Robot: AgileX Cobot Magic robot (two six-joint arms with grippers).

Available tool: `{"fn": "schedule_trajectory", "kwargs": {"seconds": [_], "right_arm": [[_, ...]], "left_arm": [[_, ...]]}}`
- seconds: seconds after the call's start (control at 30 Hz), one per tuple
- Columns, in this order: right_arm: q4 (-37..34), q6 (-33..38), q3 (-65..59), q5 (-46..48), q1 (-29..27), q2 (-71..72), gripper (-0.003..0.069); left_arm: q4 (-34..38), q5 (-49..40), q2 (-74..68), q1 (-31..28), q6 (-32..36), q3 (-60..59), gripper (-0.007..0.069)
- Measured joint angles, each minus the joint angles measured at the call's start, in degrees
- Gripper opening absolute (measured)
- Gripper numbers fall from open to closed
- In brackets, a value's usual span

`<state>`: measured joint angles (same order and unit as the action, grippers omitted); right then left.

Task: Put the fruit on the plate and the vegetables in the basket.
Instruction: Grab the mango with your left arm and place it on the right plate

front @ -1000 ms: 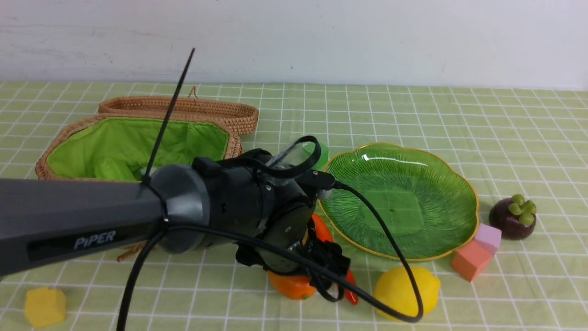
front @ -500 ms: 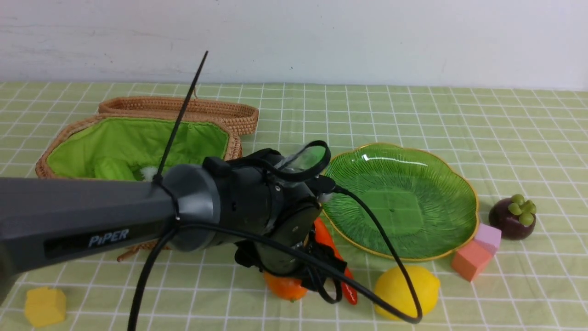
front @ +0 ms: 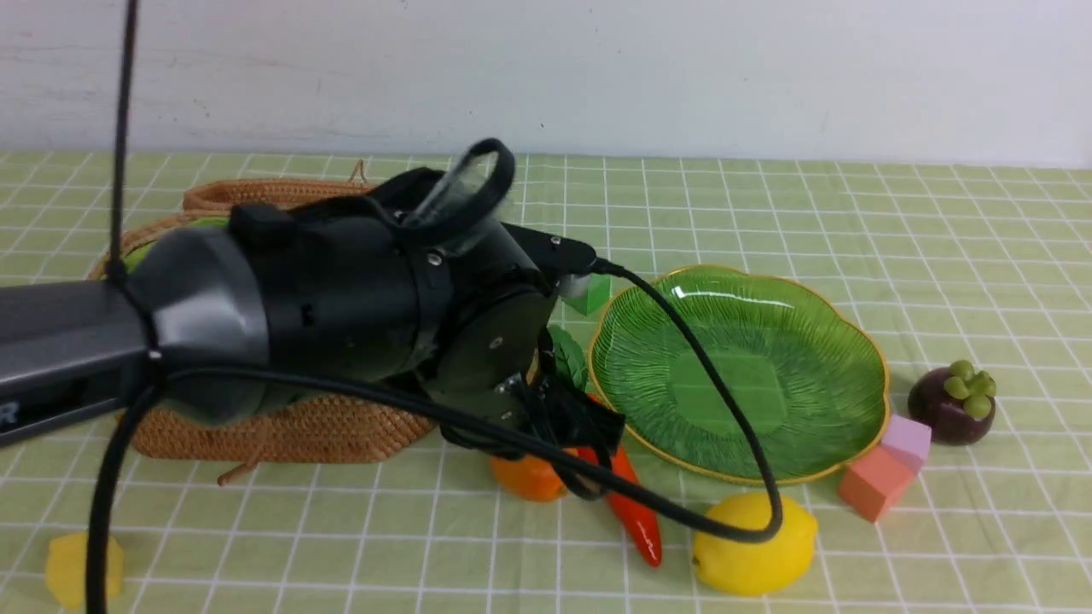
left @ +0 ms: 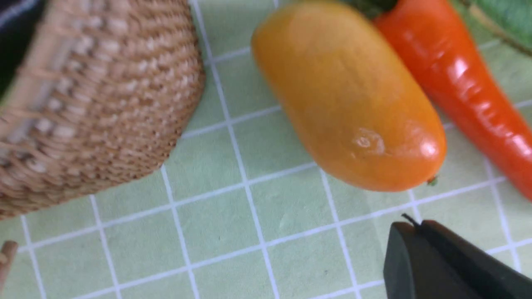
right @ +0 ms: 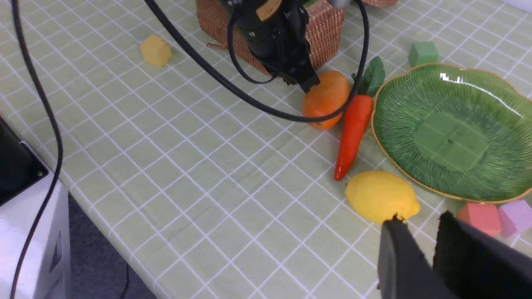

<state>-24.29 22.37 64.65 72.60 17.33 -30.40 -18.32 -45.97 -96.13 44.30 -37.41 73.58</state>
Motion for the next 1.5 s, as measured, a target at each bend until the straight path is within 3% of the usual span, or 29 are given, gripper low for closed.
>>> {"fn": "schedule_trajectory", "kwargs": {"seconds": [0.23,0.33,0.47,0.63,0.77,1.23,1.5], "right_arm": [[0.39,0.0,0.0,0.0,0.0,0.0,0.0148],[0.39,0.0,0.0,0.0,0.0,0.0,0.0144],[0.39,0.0,0.0,0.0,0.0,0.0,0.0145],[0.39,0.0,0.0,0.0,0.0,0.0,0.0145],[0.39,0.0,0.0,0.0,0.0,0.0,0.0145],[0.07,0.0,0.0,0.0,0.0,0.0,0.0145],[-0.27,0.0,0.0,0.0,0.0,0.0,0.0145]], "left_arm": [[2.65,0.36,0.14,0.0,2.01,0.0,-0.0007],[4.38,2.08,-0.85,0.0,3.65,0.0,0.0055],[5.11,5.25,-2.25,0.0,4.03,0.0,0.0262],[5.23,7.3,-3.77,-0.64,-2.18,0.0,0.052],[5.35,10.25,-5.97,-2.84,-8.29,0.0,0.0647],[4.4,12.33,-13.41,-4.58,-12.05,0.0,0.064],[4.25,8.81,-14.09,-4.58,-11.97,0.0,0.0567]]}}
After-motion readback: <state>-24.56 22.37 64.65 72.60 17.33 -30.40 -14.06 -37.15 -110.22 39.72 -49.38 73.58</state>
